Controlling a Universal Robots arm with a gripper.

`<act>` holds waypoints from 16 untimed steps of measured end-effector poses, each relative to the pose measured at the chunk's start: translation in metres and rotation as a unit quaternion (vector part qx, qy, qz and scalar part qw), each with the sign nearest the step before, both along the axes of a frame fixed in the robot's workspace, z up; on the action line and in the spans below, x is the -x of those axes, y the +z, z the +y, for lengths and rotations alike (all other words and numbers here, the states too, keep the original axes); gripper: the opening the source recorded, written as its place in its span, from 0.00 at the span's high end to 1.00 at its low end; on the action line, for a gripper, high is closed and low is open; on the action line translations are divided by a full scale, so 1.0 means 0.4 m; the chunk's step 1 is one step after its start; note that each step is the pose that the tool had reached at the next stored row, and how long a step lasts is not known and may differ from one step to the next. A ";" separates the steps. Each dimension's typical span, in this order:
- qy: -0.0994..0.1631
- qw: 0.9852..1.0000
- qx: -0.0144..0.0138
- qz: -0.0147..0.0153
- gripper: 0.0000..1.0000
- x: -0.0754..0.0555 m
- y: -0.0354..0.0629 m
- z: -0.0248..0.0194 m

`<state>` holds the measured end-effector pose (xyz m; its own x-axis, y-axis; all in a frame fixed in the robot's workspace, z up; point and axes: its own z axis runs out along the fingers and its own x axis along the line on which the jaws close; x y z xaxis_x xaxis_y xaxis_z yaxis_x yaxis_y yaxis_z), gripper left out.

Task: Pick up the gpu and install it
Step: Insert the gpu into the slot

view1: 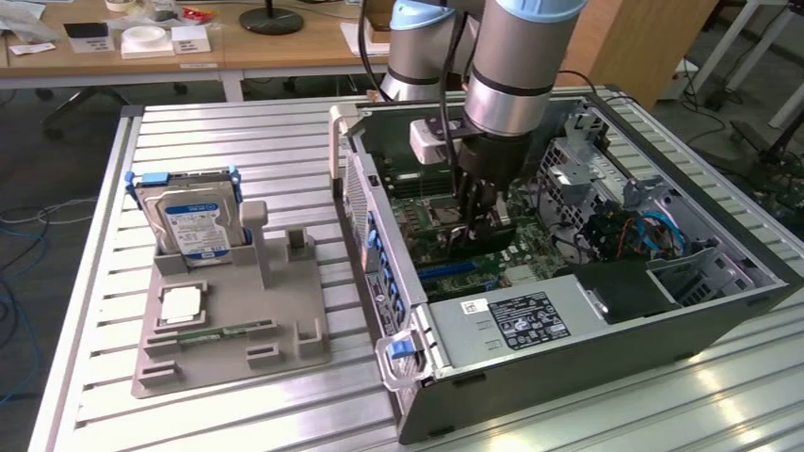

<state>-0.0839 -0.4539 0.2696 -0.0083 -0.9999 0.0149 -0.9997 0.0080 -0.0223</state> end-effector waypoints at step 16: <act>0.000 1.000 0.000 0.000 0.73 0.004 -0.020 0.000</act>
<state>-0.0855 -0.4540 0.2616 -0.0085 -0.9999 0.0150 -0.9997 0.0081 -0.0223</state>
